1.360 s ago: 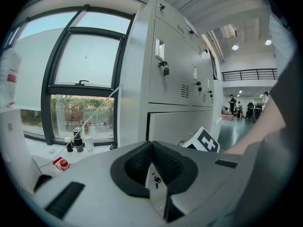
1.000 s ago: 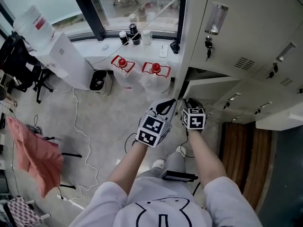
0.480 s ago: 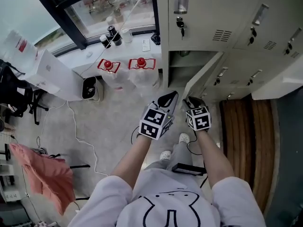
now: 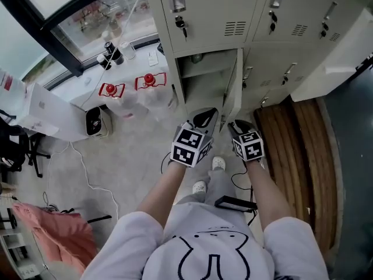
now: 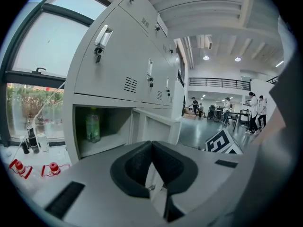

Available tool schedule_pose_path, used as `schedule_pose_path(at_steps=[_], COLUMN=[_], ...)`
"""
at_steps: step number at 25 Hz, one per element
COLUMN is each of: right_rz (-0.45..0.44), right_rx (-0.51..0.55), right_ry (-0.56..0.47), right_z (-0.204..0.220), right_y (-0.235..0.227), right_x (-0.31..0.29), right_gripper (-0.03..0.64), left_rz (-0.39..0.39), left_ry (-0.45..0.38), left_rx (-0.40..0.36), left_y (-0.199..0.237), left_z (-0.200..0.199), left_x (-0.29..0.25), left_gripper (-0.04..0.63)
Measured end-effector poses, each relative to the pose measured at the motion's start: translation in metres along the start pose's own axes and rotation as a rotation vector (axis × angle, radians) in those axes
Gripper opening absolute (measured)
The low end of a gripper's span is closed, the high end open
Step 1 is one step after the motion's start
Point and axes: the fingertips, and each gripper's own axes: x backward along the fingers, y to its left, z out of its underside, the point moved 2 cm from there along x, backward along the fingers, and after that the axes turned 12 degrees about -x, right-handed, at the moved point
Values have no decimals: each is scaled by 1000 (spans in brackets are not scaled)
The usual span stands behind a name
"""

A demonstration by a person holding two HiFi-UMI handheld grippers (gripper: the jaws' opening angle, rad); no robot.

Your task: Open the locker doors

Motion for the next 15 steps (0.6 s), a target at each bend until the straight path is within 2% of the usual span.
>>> schedule_pose_path(at_steps=[9, 15], right_rz=[147, 168], right_rx=[-83, -148], right_ry=[-16, -49], right_z=[9, 7], right_y=[-58, -73], right_x=[34, 44], right_gripper=[111, 99], left_rz=[40, 26], left_ry=[-9, -25], left_rx=[-6, -11], left_y=[-17, -10], left_z=[-7, -13], left_x=[-17, -14], left_gripper=[20, 20])
